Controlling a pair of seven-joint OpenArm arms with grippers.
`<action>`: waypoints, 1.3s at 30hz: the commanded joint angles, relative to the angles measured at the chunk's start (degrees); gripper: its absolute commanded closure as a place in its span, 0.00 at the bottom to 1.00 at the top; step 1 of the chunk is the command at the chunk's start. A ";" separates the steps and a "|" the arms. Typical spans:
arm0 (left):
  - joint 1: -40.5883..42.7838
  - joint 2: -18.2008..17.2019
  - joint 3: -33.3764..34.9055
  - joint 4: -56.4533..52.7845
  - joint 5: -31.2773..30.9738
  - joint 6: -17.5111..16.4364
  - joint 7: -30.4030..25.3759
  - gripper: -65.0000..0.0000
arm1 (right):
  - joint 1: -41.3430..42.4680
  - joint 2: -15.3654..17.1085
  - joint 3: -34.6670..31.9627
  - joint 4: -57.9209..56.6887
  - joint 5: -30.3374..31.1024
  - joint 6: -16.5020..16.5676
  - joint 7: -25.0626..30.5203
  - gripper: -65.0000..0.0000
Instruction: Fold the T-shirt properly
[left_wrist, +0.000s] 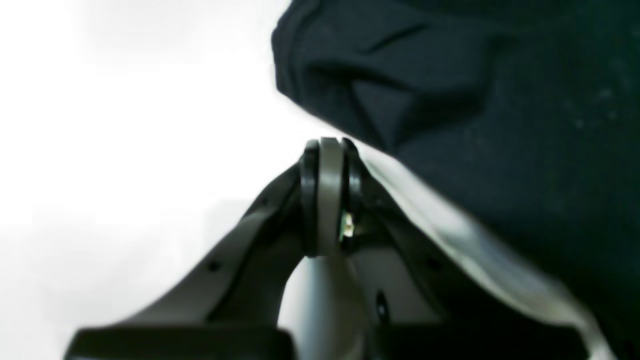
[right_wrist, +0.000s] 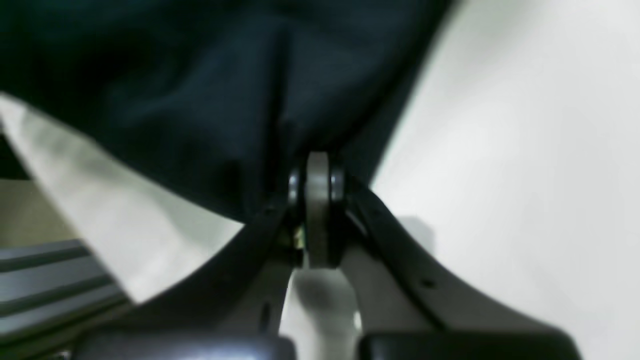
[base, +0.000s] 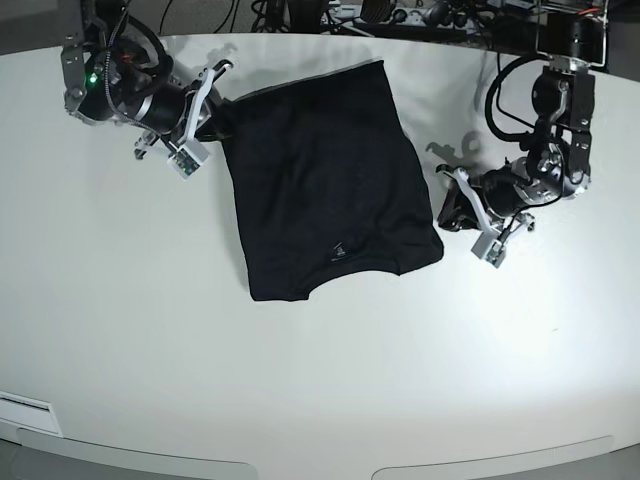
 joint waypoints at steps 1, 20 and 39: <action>-1.44 0.61 -0.28 -0.15 1.42 -1.29 -1.09 1.00 | -0.44 -0.24 0.28 0.96 1.05 1.09 1.16 1.00; -8.59 -1.92 1.05 2.64 -29.03 -13.50 14.86 1.00 | 3.96 -3.02 8.13 9.97 10.60 2.27 3.98 1.00; 24.11 -4.66 -23.30 38.66 -52.90 -13.50 27.78 1.00 | -18.71 -9.27 50.97 20.55 46.46 6.46 -18.84 1.00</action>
